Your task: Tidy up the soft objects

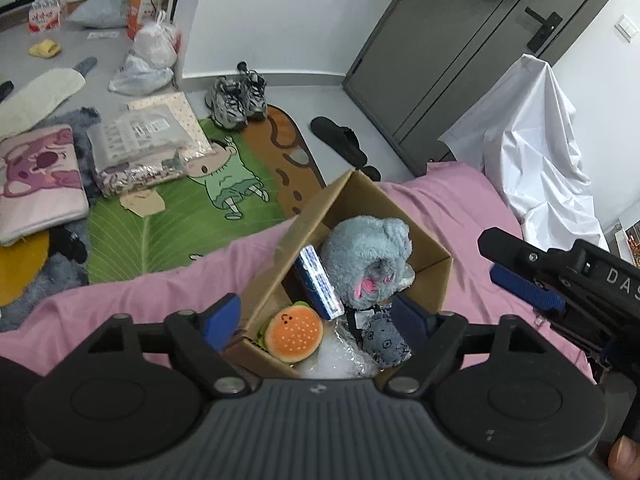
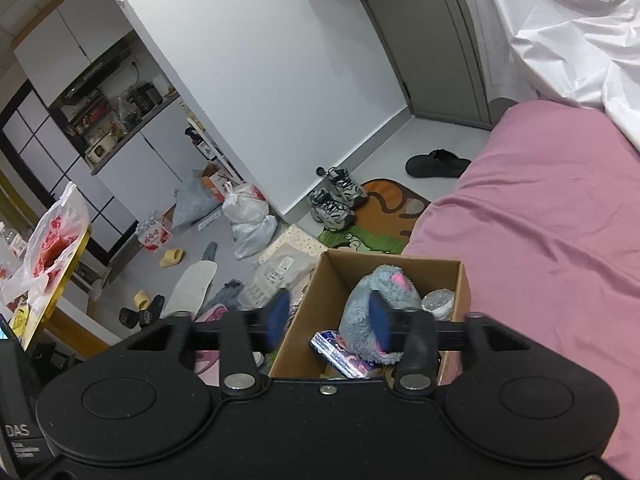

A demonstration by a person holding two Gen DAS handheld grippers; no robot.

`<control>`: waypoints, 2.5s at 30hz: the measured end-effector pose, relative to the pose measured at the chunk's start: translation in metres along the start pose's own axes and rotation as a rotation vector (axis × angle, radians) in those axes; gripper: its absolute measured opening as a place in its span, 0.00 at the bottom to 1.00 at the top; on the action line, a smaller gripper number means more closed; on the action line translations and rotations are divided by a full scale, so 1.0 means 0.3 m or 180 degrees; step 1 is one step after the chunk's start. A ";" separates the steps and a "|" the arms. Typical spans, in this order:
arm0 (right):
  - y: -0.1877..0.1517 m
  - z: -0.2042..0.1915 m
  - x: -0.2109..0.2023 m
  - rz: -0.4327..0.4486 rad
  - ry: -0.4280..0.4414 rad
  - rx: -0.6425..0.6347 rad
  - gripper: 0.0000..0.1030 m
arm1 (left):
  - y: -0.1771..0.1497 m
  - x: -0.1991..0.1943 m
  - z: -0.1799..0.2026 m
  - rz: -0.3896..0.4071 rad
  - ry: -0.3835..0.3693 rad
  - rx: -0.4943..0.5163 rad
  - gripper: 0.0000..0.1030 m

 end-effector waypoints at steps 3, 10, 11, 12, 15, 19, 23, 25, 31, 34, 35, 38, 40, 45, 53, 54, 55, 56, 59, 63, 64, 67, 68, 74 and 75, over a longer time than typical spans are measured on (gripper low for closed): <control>-0.002 -0.010 -0.033 0.0010 -0.0058 -0.0056 0.60 | 0.013 -0.044 0.007 0.0015 -0.0007 0.0020 0.86; -0.014 0.004 -0.103 0.0034 -0.0128 -0.0068 0.81 | 0.003 -0.138 0.041 0.0022 -0.0026 0.0256 0.91; -0.018 0.007 -0.110 0.0016 -0.0138 -0.0071 0.87 | -0.005 -0.151 0.042 0.0016 -0.0028 0.0293 0.93; -0.023 0.009 -0.116 -0.0025 -0.0146 -0.0083 0.88 | -0.012 -0.161 0.046 0.0015 -0.0030 0.0320 0.94; -0.028 0.003 -0.141 -0.0117 -0.0198 -0.0104 0.93 | -0.031 -0.195 0.049 0.0020 -0.0019 0.0398 0.96; -0.046 -0.013 -0.196 -0.0108 -0.0232 -0.0161 1.00 | -0.051 -0.244 0.048 0.0062 -0.0023 0.0453 0.99; -0.095 -0.015 -0.240 -0.0198 -0.0203 -0.0279 1.00 | -0.067 -0.296 0.053 0.0119 -0.0050 0.0524 0.99; -0.125 -0.010 -0.262 -0.0243 -0.0192 -0.0311 1.00 | -0.078 -0.317 0.059 0.0139 -0.0062 0.0580 0.99; -0.160 0.001 -0.346 -0.0214 -0.0119 -0.0102 1.00 | -0.125 -0.381 0.078 0.0177 -0.0082 0.0728 0.99; -0.171 -0.011 -0.392 -0.0132 -0.0111 -0.0132 1.00 | -0.150 -0.414 0.082 0.0181 -0.0089 0.0781 0.99; -0.177 -0.012 -0.404 -0.0118 -0.0134 -0.0155 1.00 | -0.156 -0.426 0.082 0.0183 -0.0081 0.0801 0.99; -0.201 0.004 -0.433 -0.0104 -0.0233 -0.0200 1.00 | -0.173 -0.467 0.084 0.0229 -0.0074 0.0853 0.99; -0.215 0.025 -0.450 -0.0091 -0.0251 -0.0160 1.00 | -0.184 -0.491 0.090 0.0260 -0.0088 0.0888 1.00; -0.251 0.050 -0.512 0.0005 -0.0238 -0.0113 1.00 | -0.219 -0.534 0.101 0.0311 -0.0123 0.0945 0.99; -0.302 0.082 -0.555 0.0051 -0.0186 -0.0100 1.00 | -0.278 -0.571 0.119 0.0353 -0.0118 0.1034 1.00; -0.305 0.083 -0.560 0.0094 -0.0186 -0.0130 1.00 | -0.284 -0.572 0.119 0.0356 -0.0110 0.1031 1.00; -0.310 0.077 -0.565 0.0143 -0.0187 -0.0211 1.00 | -0.292 -0.573 0.115 0.0360 -0.0101 0.1022 1.00; -0.317 0.069 -0.568 0.0166 -0.0201 -0.0299 1.00 | -0.300 -0.572 0.111 0.0364 -0.0090 0.1013 0.99; -0.330 0.061 -0.563 0.0179 -0.0354 -0.0450 1.00 | -0.319 -0.569 0.108 0.0388 -0.0057 0.1011 1.00; -0.335 0.071 -0.574 0.0217 -0.0345 -0.0445 1.00 | -0.339 -0.562 0.101 0.0404 -0.0019 0.0983 0.99; -0.338 0.075 -0.576 0.0215 -0.0330 -0.0428 1.00 | -0.342 -0.561 0.100 0.0411 -0.0002 0.0979 0.99; -0.344 0.081 -0.582 0.0228 -0.0300 -0.0418 1.00 | -0.350 -0.559 0.103 0.0423 0.0023 0.0988 0.99; -0.348 0.081 -0.584 0.0236 -0.0300 -0.0423 1.00 | -0.351 -0.559 0.103 0.0422 0.0020 0.0983 0.99; -0.361 0.086 -0.580 0.0251 -0.0348 -0.0474 1.00 | -0.352 -0.558 0.103 0.0423 0.0022 0.0981 1.00; -0.363 0.087 -0.577 0.0252 -0.0373 -0.0486 1.00 | -0.354 -0.558 0.105 0.0425 0.0023 0.0982 1.00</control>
Point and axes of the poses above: each gripper's, at about its wrist camera, not at the fingertips, and x roughly the way its jaws point, z to its right, y to its top, the point moved 5 cm from there along x, roughly the way its jaws point, and after that the axes turned 1 degree about -x, right-handed, at the moved point
